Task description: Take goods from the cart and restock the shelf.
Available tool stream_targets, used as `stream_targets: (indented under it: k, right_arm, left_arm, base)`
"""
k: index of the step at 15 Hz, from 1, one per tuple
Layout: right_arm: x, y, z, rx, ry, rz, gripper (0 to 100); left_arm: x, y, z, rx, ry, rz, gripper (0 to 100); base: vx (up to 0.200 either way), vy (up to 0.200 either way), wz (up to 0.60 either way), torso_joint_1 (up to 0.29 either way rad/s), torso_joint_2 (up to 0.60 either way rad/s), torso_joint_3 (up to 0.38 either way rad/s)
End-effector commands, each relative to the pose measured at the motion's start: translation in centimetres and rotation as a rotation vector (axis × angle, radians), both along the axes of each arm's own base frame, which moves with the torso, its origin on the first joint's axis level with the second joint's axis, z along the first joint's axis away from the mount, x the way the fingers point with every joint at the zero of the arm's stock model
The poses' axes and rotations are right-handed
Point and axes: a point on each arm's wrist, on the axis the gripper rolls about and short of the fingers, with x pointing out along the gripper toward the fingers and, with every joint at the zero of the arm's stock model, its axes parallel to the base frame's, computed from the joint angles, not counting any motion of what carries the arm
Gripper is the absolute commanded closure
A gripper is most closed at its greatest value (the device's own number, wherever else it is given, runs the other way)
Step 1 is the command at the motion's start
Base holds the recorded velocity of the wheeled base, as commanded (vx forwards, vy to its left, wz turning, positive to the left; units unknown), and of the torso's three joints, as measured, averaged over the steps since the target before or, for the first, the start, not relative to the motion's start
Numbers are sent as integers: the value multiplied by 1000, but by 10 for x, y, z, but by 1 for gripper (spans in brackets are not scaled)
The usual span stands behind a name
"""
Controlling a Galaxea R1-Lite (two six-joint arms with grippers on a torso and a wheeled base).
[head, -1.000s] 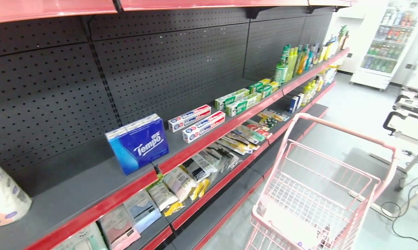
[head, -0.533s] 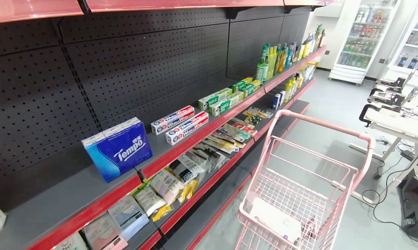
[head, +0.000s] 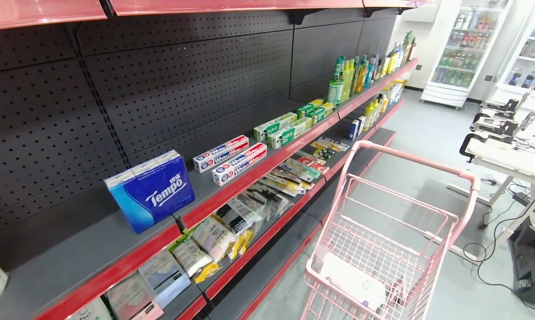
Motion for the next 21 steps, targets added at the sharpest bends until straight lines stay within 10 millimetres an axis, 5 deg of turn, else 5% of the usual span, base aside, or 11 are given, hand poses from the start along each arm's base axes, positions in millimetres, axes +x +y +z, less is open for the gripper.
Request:
stream_targets:
  k: [1, 3, 7, 13, 16, 21]
  right_arm:
    - [74, 2, 61, 4, 242, 98, 0]
    - [120, 4, 57, -36, 423, 167, 0]
    - [194, 6, 11, -149, 790, 246, 0]
    - [280, 22, -40, -456, 978, 486, 0]
    - [318, 34, -59, -612, 996, 531, 0]
    - [334, 66, -73, -668, 988, 616, 0]
  left_arm:
    - [0, 0, 0, 0, 1, 1, 0]
    - [0, 0, 0, 0, 1, 1, 0]
    - [0, 0, 0, 0, 1, 1, 0]
    - [0, 0, 0, 0, 1, 1, 0]
    - [0, 0, 0, 0, 1, 1, 0]
    - [0, 0, 0, 0, 1, 1, 0]
  base:
    - [0, 0, 0, 0, 0, 0]
    - [0, 0, 0, 0, 0, 0]
    - [0, 0, 0, 0, 0, 0]
    - [0, 0, 0, 0, 0, 0]
    - [0, 0, 0, 0, 0, 0]
    - [0, 0, 0, 0, 0, 0]
